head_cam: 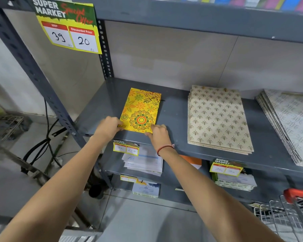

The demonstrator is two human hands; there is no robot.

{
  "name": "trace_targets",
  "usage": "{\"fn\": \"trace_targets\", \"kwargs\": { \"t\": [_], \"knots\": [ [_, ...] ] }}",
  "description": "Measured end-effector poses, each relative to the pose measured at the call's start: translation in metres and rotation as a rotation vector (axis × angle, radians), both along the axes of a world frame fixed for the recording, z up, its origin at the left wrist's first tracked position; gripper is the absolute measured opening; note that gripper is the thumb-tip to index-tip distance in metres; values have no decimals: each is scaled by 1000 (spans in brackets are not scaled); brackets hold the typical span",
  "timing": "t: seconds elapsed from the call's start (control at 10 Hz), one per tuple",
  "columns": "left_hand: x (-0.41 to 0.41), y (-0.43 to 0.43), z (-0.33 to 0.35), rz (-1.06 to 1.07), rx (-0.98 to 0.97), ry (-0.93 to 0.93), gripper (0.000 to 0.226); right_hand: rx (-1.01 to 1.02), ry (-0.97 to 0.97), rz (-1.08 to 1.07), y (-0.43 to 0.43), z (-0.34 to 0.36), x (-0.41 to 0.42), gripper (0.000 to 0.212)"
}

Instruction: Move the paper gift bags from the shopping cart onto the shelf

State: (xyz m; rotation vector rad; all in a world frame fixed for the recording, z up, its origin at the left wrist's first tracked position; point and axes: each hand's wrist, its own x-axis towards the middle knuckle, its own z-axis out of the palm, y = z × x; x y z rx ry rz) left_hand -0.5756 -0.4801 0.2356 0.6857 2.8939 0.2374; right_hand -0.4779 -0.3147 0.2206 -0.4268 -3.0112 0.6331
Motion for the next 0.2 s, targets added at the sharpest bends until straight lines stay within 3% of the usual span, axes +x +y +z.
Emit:
{"fn": "trace_targets", "kwargs": {
  "t": [0.2],
  "knots": [
    [31,11,4,68,-114,64,44,-142,39,33,9,17,11,46]
  ]
}}
